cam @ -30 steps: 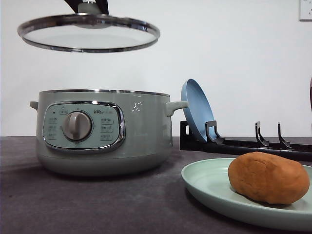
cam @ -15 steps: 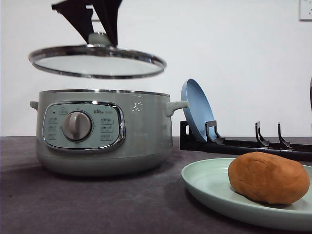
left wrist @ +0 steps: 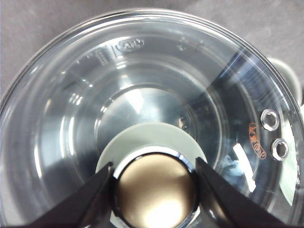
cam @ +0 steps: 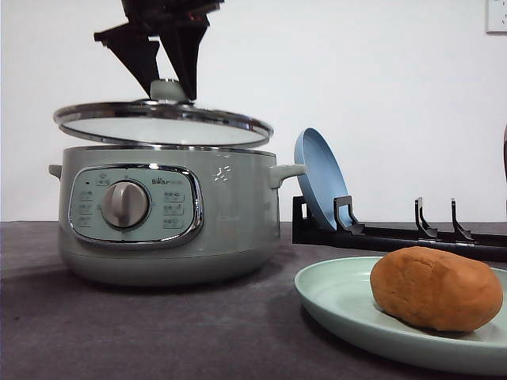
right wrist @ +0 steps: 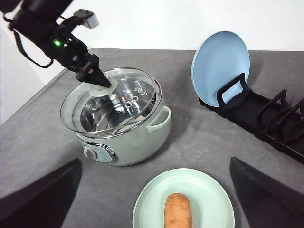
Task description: Transfer potato from steamer to green plate
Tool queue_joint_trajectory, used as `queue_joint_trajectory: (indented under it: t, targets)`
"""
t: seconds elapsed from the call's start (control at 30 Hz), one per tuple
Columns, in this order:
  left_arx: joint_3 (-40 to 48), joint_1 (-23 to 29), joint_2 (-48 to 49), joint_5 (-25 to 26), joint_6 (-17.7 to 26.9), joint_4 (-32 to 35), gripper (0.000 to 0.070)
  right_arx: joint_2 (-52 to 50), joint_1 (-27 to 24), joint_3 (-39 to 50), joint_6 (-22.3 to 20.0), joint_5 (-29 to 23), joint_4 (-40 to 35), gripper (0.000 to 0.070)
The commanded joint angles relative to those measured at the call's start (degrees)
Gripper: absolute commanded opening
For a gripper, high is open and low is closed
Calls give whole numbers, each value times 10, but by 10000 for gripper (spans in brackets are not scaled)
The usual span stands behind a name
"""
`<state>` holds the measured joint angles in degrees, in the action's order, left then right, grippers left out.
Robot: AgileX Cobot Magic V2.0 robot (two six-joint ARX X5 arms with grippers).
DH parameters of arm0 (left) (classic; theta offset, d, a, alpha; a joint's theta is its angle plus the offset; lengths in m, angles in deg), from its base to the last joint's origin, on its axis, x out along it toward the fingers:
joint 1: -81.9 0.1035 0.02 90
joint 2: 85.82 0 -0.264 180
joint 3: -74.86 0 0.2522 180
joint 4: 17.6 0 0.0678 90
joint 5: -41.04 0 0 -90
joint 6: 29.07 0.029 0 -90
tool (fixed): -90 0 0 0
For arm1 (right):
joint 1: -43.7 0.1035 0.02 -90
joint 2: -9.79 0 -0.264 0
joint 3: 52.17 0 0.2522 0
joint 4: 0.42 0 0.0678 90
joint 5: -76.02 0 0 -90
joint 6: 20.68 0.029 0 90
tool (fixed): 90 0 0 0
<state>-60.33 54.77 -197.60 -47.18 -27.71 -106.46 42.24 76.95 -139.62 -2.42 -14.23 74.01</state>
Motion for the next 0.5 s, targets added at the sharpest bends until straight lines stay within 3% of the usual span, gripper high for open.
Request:
queue_joint_trajectory:
  t: [0.0,0.47]
  targets:
    - [-18,-3,-7,2,-1,15,1,4,2,-10,2,-3,-4,631]
    - [-18,-3,-14,1,1,29,1,4,2,-10,2,-3,-3,631]
